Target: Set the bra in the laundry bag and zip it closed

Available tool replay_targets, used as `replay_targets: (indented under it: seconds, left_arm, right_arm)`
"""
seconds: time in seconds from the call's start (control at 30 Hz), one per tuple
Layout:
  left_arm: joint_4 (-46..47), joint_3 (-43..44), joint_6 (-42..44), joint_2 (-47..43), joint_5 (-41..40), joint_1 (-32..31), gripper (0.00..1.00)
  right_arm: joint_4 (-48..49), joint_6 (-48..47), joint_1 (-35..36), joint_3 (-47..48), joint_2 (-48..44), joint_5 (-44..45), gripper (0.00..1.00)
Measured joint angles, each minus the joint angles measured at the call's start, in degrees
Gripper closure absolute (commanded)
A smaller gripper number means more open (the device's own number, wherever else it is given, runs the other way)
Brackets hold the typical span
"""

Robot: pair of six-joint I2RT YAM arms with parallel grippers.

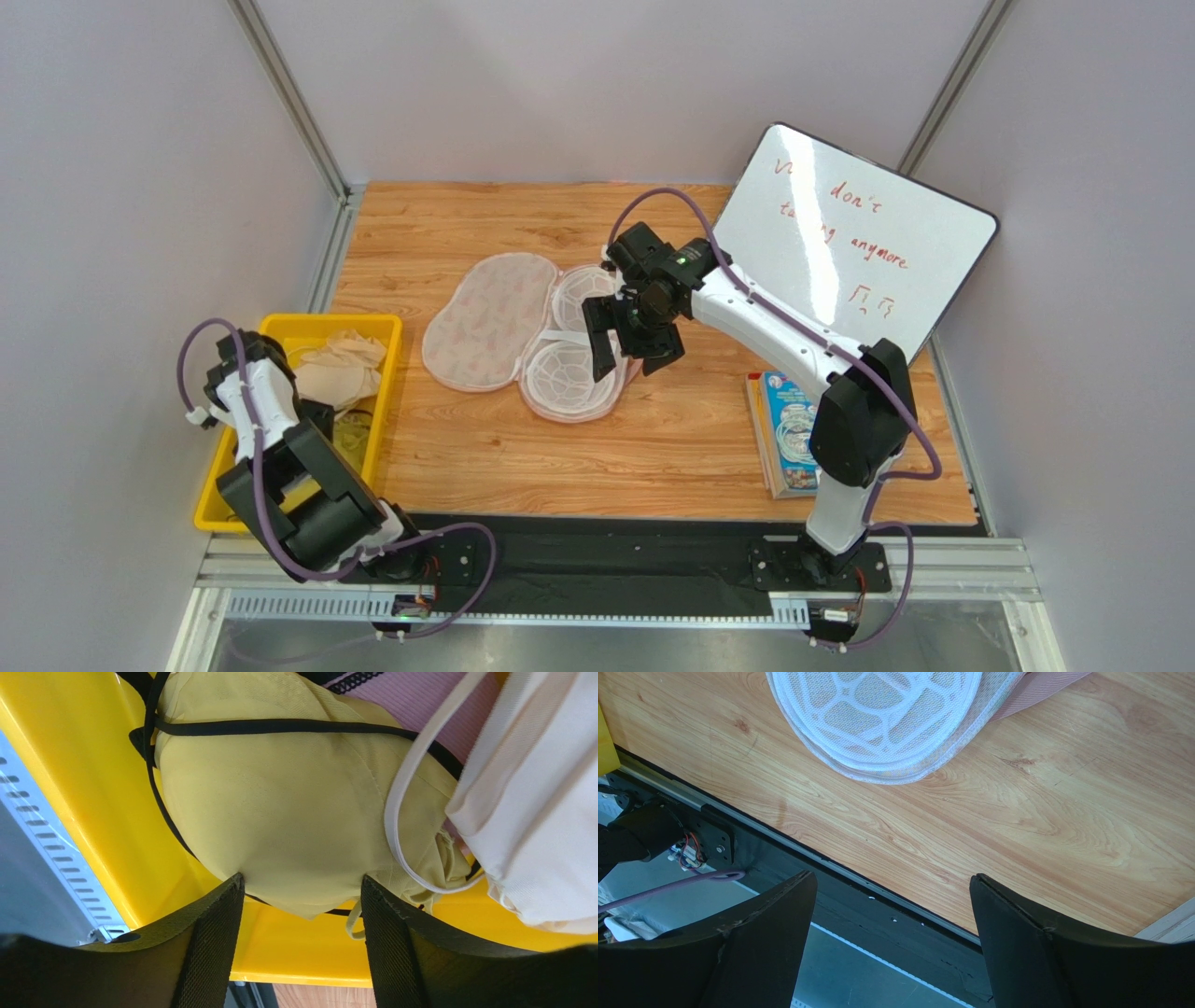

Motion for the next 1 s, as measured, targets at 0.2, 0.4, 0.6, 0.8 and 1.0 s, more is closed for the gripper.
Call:
replay_targets:
  seconds: [0.2,0.4,0.6,0.8,1.0]
  left_arm:
    - [0.42,-1.11,-0.61,1.84,0.28,1.60,0.55]
    - [0.46,-1.33,-0.33,0.98,0.48,3.50,0.90]
    - [-0.70,-0.31,0.72,-3.19,1.09,3.54,1.00]
    - [-2.82,5.81,0.83,-11.08,2.38,3.41,1.00]
    - [-4.26,11.08,1.88,-15.69,4.42,1.33,0.74]
  right_arm:
    - [0.00,-0.02,0.00,-0.11,0.00,-0.02,0.14]
    - [0.02,-0.17,0.00,-0.11,0.00,-0.04,0.14]
    - [0.02,-0.26,0.00,-0.11,0.00,-0.61,0.14]
    - [-0.20,-0.42,0.00,-0.11,0.04,-1.22,0.14]
    - [-0.42,-0.46,0.00,-0.11,0.90,-2.43,0.14]
